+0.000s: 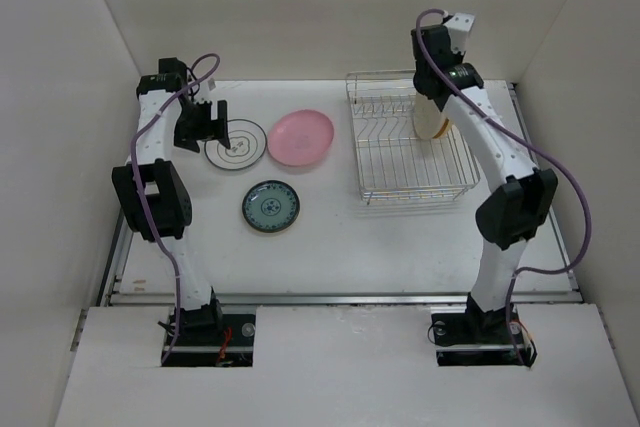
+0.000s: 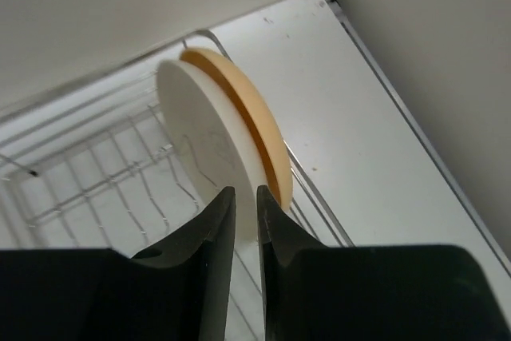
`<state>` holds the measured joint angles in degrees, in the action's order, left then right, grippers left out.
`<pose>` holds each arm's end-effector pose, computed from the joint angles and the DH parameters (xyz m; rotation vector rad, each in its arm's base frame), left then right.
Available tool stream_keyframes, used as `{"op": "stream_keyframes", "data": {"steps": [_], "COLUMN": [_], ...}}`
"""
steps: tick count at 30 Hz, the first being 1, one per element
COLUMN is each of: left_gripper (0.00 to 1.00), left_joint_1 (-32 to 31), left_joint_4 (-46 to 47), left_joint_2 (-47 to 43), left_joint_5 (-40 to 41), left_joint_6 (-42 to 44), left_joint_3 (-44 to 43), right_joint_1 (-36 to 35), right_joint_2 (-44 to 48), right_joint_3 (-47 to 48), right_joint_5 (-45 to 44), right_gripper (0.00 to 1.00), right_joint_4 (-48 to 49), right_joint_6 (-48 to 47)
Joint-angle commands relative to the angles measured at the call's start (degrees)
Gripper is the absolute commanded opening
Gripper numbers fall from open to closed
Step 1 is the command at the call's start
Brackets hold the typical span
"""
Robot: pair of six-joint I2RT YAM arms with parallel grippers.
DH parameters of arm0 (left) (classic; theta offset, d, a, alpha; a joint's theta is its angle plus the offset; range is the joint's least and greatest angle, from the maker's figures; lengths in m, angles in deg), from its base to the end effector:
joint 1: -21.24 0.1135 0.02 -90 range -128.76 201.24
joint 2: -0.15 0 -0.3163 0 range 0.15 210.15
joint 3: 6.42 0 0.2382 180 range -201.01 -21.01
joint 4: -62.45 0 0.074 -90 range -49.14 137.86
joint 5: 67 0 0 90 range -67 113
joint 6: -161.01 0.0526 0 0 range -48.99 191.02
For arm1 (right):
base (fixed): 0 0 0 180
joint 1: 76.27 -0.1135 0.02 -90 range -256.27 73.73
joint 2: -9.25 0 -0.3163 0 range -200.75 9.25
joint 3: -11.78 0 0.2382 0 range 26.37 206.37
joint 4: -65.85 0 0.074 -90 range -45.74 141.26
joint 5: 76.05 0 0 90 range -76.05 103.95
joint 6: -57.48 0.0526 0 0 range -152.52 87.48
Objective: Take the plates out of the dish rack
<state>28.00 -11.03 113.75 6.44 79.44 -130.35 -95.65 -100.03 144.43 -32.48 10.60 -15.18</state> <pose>0.4359 0.0366 0.3351 0.1295 2.6242 -0.2959 0.4246 0.1090 0.4483 0.4225 1.9238 -0.4446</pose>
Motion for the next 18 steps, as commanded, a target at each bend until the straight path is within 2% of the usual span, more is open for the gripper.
{"op": "stream_keyframes", "data": {"steps": [1,5,11,18], "left_gripper": [0.82,0.82,0.82,0.82], "left_joint_1": [-0.2,-0.2,-0.2,-0.2], "left_joint_4": [-3.0,-3.0,-3.5,-3.5], "left_joint_2": [-0.8,0.3,0.8,0.2], "left_joint_5": [-1.3,-0.7,-2.5,-6.6], "left_joint_6": [0.9,0.9,0.4,-0.8], "left_joint_3": [-1.6,-1.6,-2.1,1.1], "right_joint_1": [0.5,2.9,4.9,5.9], "right_joint_2": [-2.9,-5.1,-8.0,-10.8], "right_joint_3": [-1.3,-1.3,-0.1,0.6], "right_joint_5": [-3.9,-3.9,-2.7,-0.6], "right_gripper": [0.22,0.27,0.27,0.27], "right_joint_4": [-2.6,-2.1,-1.0,0.6], "right_joint_6": [-0.6,-1.2,-1.8,-3.8]}}
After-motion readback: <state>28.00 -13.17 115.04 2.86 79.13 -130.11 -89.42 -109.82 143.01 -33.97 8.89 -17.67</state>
